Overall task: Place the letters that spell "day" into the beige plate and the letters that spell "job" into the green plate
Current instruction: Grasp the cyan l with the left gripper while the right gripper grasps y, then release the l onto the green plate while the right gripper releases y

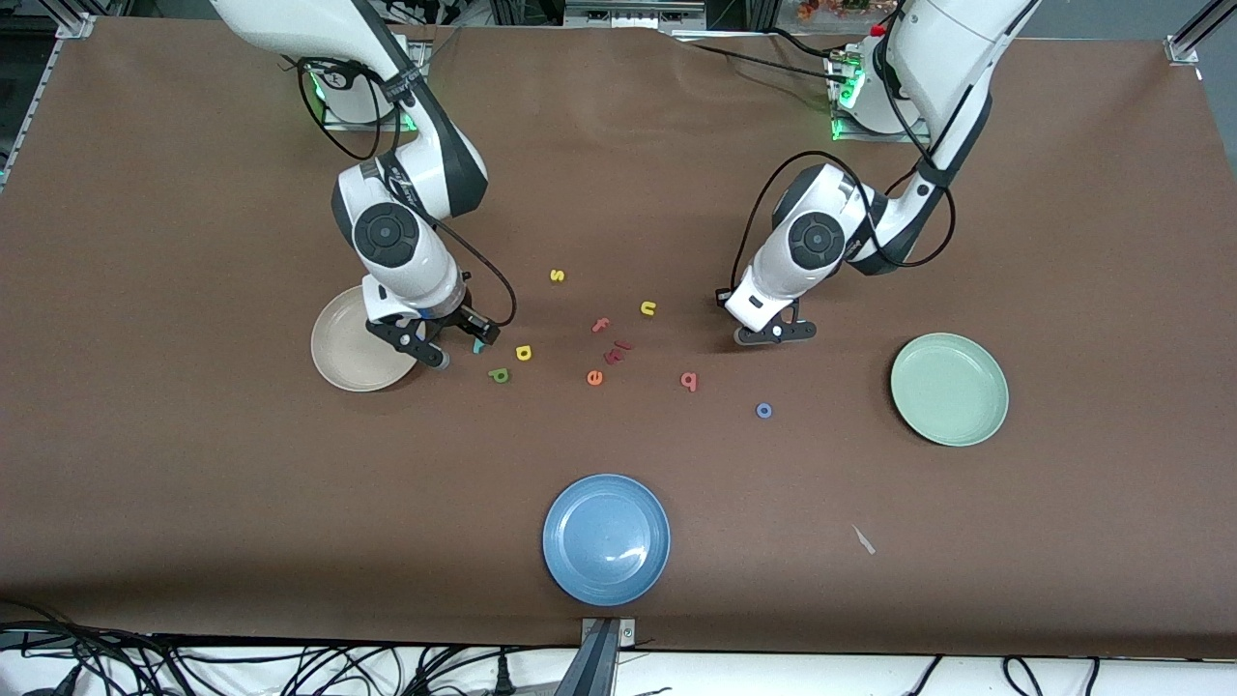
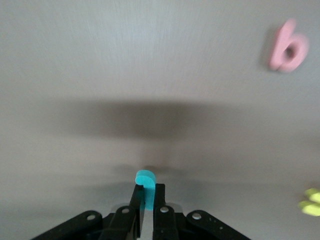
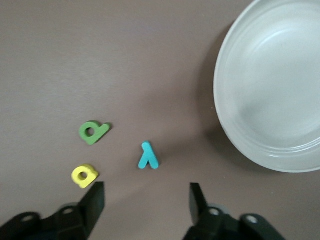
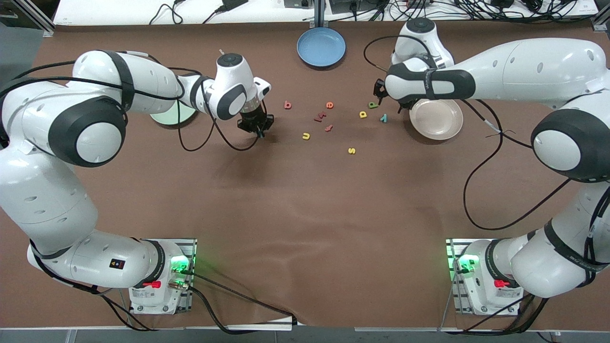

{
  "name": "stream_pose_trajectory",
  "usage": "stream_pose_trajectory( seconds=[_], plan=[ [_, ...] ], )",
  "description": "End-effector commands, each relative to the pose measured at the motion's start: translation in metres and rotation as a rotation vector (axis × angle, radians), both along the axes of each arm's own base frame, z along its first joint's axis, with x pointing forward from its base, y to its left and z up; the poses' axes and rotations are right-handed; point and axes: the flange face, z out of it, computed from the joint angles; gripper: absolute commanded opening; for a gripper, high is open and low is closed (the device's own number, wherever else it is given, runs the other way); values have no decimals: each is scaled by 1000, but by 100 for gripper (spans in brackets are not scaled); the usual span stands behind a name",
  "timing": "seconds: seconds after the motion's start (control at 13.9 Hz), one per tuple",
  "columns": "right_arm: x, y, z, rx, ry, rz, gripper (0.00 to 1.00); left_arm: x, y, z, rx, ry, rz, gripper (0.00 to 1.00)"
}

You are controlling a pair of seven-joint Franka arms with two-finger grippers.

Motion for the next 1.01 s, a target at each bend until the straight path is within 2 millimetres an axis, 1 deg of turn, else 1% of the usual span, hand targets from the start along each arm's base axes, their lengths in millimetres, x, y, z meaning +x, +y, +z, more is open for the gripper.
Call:
stream_pose_trajectory(
  seconds=[0.0, 0.07, 0.14, 0.29, 0.36, 0.43, 0.58, 0.65, 0.72, 0.79, 0.86, 0.94],
  plan=[
    [-8, 5, -21, -5, 3, -22, 67, 22, 32, 62, 13, -63, 40, 0],
    [-2, 3, -30, 7, -11, -38, 65, 31, 45, 77, 25, -61, 26, 0],
    [0, 5, -38, 23, -34, -49, 65, 40, 63, 89, 39, -38, 12, 0],
    [-1, 7, -44, 22, -36, -83, 64, 61, 111, 107, 50, 7, -24, 0],
    [-4, 8, -54, 11, -28, -73, 60, 70, 139, 112, 50, 25, -38, 0],
    [-5, 6, -64, 1, -18, -73, 59, 76, 165, 112, 43, 33, -55, 0],
    [-6, 9, -69, 7, -27, -79, 59, 85, 222, 104, 56, 33, -106, 0],
    [-8, 11, -75, 5, -24, -76, 58, 87, 249, 92, 76, 44, -146, 0],
    [-8, 11, -74, 6, -26, -76, 52, 90, 267, 82, 97, 44, -187, 0],
    [-8, 11, -74, 5, -24, -76, 39, 99, 279, 71, 114, 37, -220, 0],
    [-8, 11, -73, 6, -26, -76, 25, 109, 285, 60, 129, 38, -246, 0],
    [-7, 11, -71, 6, -27, -78, 16, 117, 288, 50, 135, 41, -255, 0]
  ],
)
